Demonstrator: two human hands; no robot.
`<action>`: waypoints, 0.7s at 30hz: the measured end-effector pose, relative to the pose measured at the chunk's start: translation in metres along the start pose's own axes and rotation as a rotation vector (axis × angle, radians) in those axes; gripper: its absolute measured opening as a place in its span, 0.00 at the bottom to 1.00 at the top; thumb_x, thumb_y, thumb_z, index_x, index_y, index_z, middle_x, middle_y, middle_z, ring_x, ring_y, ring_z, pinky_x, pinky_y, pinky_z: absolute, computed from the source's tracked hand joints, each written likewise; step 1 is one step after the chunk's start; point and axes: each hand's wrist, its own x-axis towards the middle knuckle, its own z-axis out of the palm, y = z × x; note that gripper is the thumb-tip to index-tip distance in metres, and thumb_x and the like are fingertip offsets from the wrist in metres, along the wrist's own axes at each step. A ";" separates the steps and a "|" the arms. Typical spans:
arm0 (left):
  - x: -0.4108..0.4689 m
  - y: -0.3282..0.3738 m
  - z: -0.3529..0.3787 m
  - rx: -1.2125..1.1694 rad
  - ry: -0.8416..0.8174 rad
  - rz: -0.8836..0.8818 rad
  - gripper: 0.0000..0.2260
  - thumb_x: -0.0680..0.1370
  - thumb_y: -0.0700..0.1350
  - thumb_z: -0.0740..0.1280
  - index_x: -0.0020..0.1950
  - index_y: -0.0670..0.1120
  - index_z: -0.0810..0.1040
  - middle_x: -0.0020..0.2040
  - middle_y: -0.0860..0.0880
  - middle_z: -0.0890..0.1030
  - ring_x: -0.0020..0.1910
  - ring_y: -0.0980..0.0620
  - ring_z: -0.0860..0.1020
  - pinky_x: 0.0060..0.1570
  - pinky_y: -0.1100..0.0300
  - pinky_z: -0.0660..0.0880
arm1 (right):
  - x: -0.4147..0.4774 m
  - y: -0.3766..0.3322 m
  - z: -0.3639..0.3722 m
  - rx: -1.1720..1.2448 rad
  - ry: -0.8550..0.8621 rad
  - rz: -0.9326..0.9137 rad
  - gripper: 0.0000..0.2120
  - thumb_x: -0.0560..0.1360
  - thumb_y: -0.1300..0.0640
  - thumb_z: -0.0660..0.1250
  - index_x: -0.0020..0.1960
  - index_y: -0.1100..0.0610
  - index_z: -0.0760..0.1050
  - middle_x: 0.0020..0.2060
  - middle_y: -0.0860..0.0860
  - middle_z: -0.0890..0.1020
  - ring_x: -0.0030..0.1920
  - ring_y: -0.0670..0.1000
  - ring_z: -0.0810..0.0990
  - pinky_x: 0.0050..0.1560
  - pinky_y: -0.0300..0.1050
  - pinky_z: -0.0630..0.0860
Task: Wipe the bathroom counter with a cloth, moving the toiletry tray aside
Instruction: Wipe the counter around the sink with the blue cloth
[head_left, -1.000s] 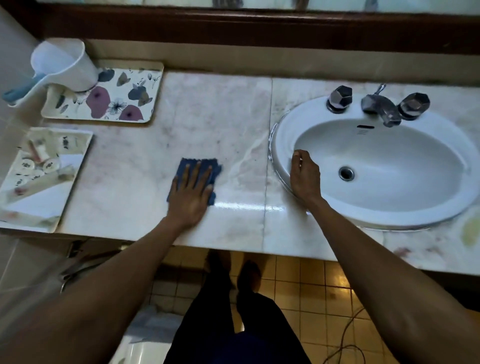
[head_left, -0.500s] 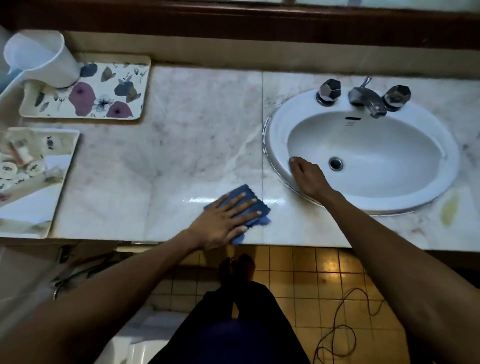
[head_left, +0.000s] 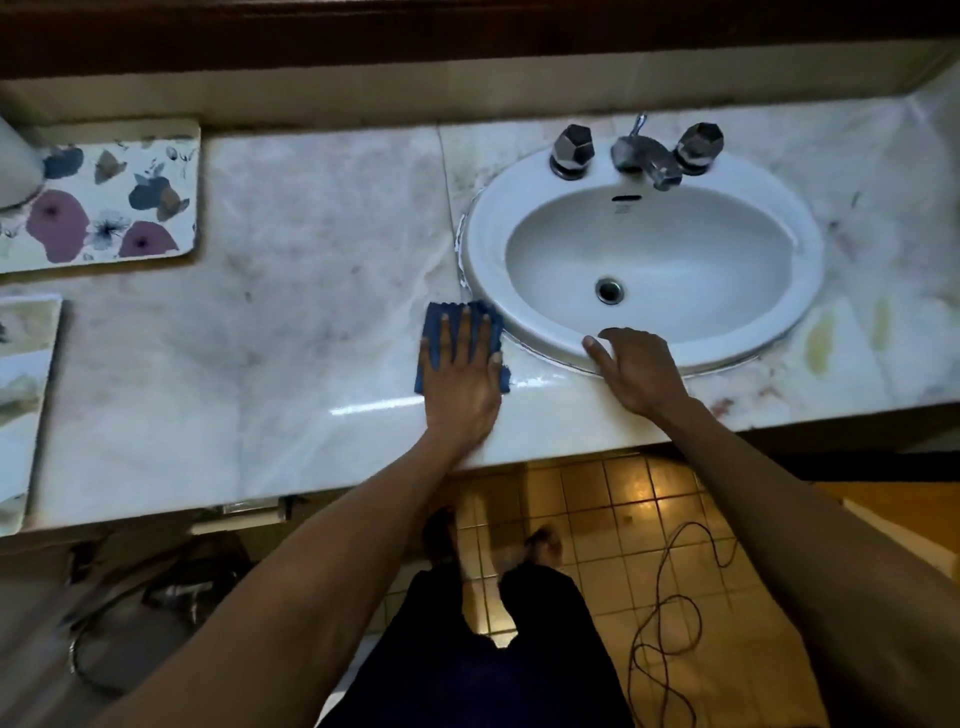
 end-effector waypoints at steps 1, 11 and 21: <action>-0.010 0.010 0.005 0.005 -0.014 0.046 0.25 0.86 0.53 0.47 0.83 0.48 0.51 0.83 0.47 0.51 0.82 0.43 0.46 0.78 0.40 0.47 | -0.003 0.005 -0.001 0.010 0.009 0.023 0.32 0.80 0.35 0.47 0.59 0.57 0.79 0.53 0.55 0.84 0.55 0.58 0.81 0.59 0.53 0.71; -0.062 0.108 0.043 0.065 -0.156 0.258 0.27 0.85 0.57 0.44 0.83 0.51 0.43 0.83 0.49 0.42 0.81 0.47 0.38 0.79 0.41 0.45 | -0.036 0.080 -0.036 0.029 -0.025 -0.101 0.24 0.82 0.43 0.49 0.67 0.56 0.72 0.62 0.55 0.79 0.64 0.58 0.74 0.70 0.58 0.62; -0.068 0.212 0.077 0.115 -0.082 0.284 0.26 0.85 0.56 0.46 0.83 0.52 0.49 0.83 0.50 0.51 0.82 0.47 0.45 0.79 0.44 0.47 | -0.079 0.206 -0.081 0.257 0.040 -0.162 0.18 0.82 0.52 0.60 0.67 0.62 0.73 0.63 0.59 0.79 0.64 0.60 0.76 0.66 0.50 0.68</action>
